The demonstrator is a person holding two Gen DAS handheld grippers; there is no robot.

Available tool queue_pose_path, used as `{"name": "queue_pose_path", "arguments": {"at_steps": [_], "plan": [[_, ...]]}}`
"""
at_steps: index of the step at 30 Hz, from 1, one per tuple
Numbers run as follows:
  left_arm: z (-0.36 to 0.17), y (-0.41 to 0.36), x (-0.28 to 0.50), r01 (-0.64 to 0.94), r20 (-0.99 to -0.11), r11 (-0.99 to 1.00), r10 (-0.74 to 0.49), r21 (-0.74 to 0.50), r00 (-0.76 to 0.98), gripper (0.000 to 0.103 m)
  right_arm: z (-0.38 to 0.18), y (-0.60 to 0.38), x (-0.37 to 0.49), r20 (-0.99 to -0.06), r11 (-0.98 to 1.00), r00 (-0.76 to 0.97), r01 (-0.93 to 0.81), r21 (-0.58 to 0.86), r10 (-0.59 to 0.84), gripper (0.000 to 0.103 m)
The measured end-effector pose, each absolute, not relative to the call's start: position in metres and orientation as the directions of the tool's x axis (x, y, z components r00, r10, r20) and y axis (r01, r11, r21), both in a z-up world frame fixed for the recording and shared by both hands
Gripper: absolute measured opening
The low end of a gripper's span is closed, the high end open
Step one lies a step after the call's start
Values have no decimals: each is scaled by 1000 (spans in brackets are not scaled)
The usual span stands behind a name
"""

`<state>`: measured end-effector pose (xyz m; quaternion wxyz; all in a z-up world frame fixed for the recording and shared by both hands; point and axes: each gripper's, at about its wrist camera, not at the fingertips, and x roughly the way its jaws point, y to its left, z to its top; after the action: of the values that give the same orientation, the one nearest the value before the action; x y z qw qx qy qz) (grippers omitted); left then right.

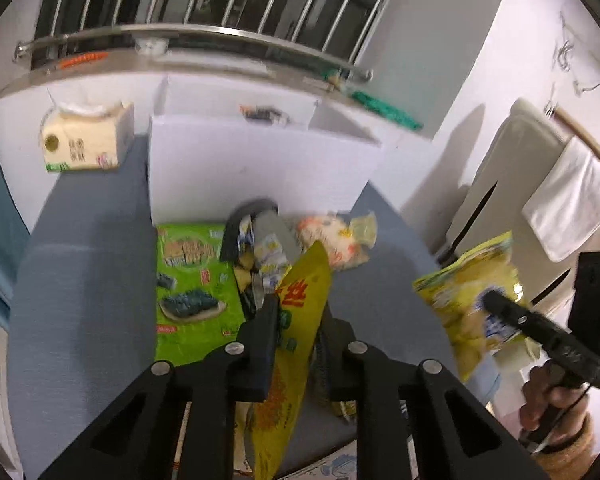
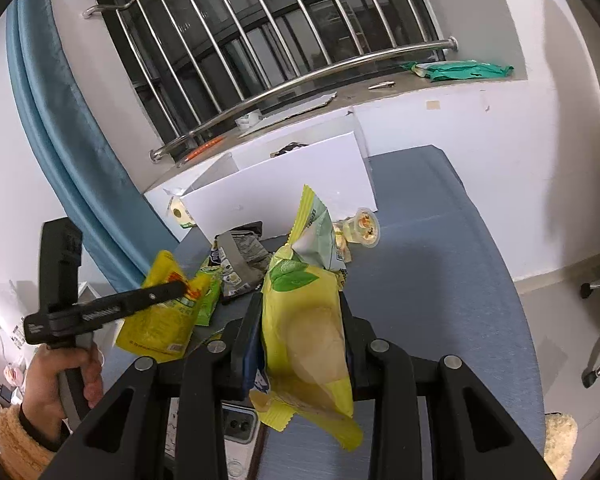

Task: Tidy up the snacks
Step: 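Carry both yellow bags over the white box and open both tools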

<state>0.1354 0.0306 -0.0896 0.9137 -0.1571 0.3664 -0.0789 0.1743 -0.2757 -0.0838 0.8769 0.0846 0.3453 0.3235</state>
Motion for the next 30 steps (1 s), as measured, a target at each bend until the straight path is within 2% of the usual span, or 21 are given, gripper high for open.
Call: {"name": "queue_pose_path", "arguments": {"at_steps": [10,17,23,29,30], "plan": [[-29,59,148,86,-495,911,-296,-403,817,15,-44,-248,195,-502,747,562,-577,331,657,35],[30,88,210,93,-433,927,-257,-364,864,15,16,-214,244,-442,741,605,-618,263,662,35],[43,104,281,66,-475,938,-232,-339,849,15,37,-186,335,-483,776,616,-566,279,623,35],[22,108,329,25,-545,960,-180,-279,819,16,24,-160,396,-555,787,573,-542,296,603,35],[18,109,333,20,-556,961,-177,-277,812,20,23,-155,400,-558,784,568,-547,294,605,36]]}}
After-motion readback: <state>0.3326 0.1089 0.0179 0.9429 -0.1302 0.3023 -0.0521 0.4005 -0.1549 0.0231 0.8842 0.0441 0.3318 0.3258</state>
